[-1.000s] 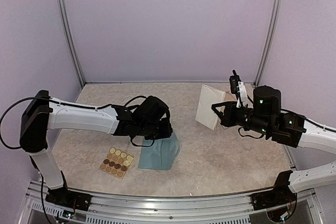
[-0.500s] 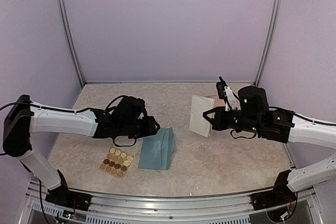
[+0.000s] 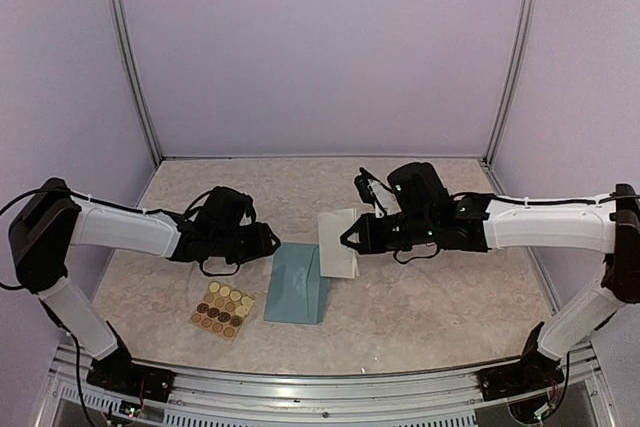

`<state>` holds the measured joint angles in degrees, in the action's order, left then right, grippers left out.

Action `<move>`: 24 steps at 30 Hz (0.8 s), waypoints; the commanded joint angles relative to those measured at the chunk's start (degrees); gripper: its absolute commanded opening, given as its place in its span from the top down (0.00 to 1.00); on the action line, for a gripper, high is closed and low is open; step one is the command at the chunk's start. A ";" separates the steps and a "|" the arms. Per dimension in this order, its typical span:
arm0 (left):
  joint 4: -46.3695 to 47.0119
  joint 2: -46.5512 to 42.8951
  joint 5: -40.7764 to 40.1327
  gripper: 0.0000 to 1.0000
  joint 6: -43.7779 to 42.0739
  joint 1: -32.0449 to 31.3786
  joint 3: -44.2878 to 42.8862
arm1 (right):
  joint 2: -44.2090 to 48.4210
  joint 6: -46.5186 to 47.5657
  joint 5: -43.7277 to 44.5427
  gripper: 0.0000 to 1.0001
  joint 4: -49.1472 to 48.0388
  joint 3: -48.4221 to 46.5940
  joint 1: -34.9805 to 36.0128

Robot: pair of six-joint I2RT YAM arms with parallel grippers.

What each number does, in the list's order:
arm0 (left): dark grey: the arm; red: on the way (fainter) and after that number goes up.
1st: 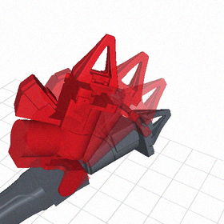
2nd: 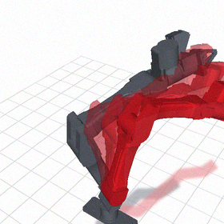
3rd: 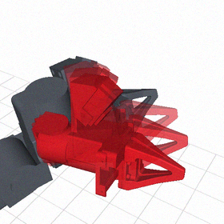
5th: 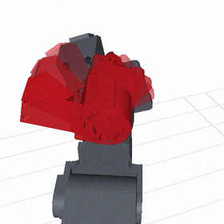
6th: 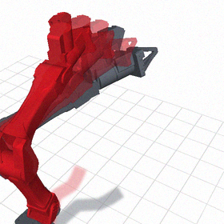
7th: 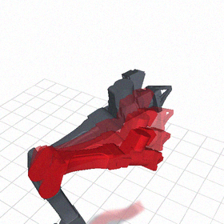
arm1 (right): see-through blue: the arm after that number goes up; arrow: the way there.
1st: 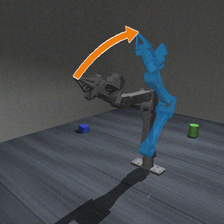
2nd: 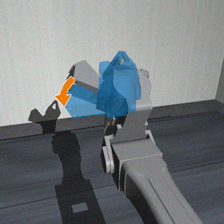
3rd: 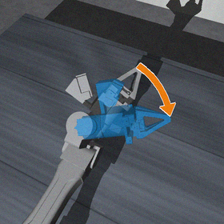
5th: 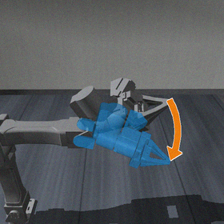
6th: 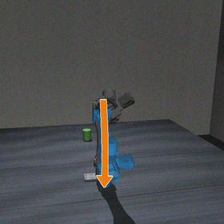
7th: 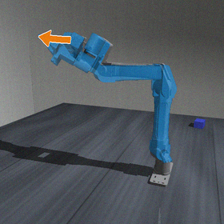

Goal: Place the letter into the envelope and seal it

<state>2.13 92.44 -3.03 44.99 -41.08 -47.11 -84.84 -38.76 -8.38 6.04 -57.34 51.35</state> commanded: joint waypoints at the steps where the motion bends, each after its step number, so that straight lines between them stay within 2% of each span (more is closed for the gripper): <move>1: 3.81 3.52 4.95 0.46 -2.54 0.30 -0.25 | -3.68 -3.59 -4.09 1.00 -0.87 -2.34 -0.22; 12: 5.55 8.41 6.90 0.55 -2.75 0.56 0.21 | -13.04 -8.98 -4.76 1.00 3.44 -5.50 -1.85; 24: 7.23 10.09 8.15 0.60 -1.01 0.09 2.63 | -19.95 -8.28 -2.81 1.00 7.88 -6.93 -4.18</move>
<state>8.78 101.23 4.36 43.46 -40.82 -45.98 -102.63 -47.31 -12.23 11.18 -62.37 47.92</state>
